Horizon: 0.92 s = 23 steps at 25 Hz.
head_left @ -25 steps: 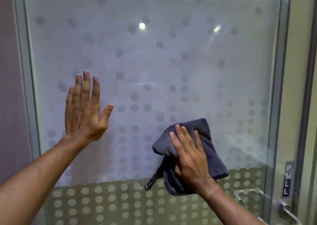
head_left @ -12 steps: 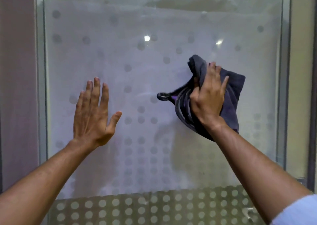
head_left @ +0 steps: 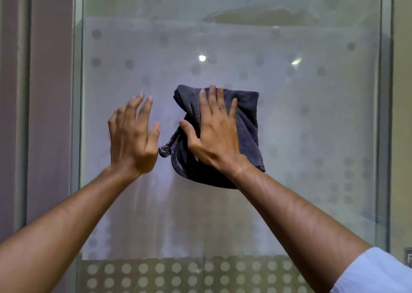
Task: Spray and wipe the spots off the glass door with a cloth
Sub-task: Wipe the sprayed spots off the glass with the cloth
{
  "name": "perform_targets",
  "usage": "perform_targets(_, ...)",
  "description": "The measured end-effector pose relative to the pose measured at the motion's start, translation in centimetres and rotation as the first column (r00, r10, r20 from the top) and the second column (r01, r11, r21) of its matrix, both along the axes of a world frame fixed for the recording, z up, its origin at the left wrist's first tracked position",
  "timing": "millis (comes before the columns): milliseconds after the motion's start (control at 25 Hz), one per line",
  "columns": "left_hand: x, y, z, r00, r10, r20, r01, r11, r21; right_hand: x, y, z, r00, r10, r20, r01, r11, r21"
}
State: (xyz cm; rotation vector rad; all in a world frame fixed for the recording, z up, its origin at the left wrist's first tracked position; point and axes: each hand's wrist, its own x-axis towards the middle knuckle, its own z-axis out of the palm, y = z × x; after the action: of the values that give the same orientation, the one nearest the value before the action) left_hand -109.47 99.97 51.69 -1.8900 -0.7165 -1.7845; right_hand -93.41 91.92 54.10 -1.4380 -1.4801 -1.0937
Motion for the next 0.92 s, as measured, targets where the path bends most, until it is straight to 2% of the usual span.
perform_targets(80, 0.5, -1.2, 1.9, 0.989, -0.134, 0.06, 0.135, 0.991, -0.011, 0.3, -0.8, 0.2, 0.998, 0.064, -0.006, -0.064, 0.996, -0.069)
perform_targets(200, 1.8, -2.9, 4.1, 0.956, -0.291, 0.044, 0.294, 0.954, -0.066, 0.5, -1.7, 0.7, 0.991, 0.134, -0.028, -0.137, 0.978, -0.154)
perform_targets(360, 3.3, -4.0, 6.1, 0.959, -0.283, 0.023, 0.283, 0.952, -0.117, 1.2, -2.9, 1.4, 0.968, 0.232, -0.093, -0.248, 0.941, -0.23)
perform_targets(480, 3.6, -4.0, 6.9, 0.959, -0.277, 0.067, 0.284, 0.947, -0.153, 1.9, -3.7, 2.0, 0.933, 0.332, -0.142, -0.348, 0.93, -0.115)
perform_targets(600, 3.5, -3.8, 7.4, 0.96, -0.26, 0.107, 0.277, 0.94, -0.201, 3.5, -4.6, 3.2, 0.969, 0.23, -0.088, -0.224, 0.972, 0.077)
perform_targets(680, 3.3, -3.7, 7.6, 0.961, -0.256, 0.107, 0.274, 0.936, -0.22, 4.7, -5.1, 4.1, 0.986, 0.134, -0.098, -0.12, 0.983, 0.141)
perform_targets(920, 2.1, -3.4, 8.0, 0.971, -0.225, 0.081, 0.238, 0.936, -0.259, 6.5, -5.3, 5.9, 0.994, -0.062, -0.093, 0.073, 0.989, 0.13)
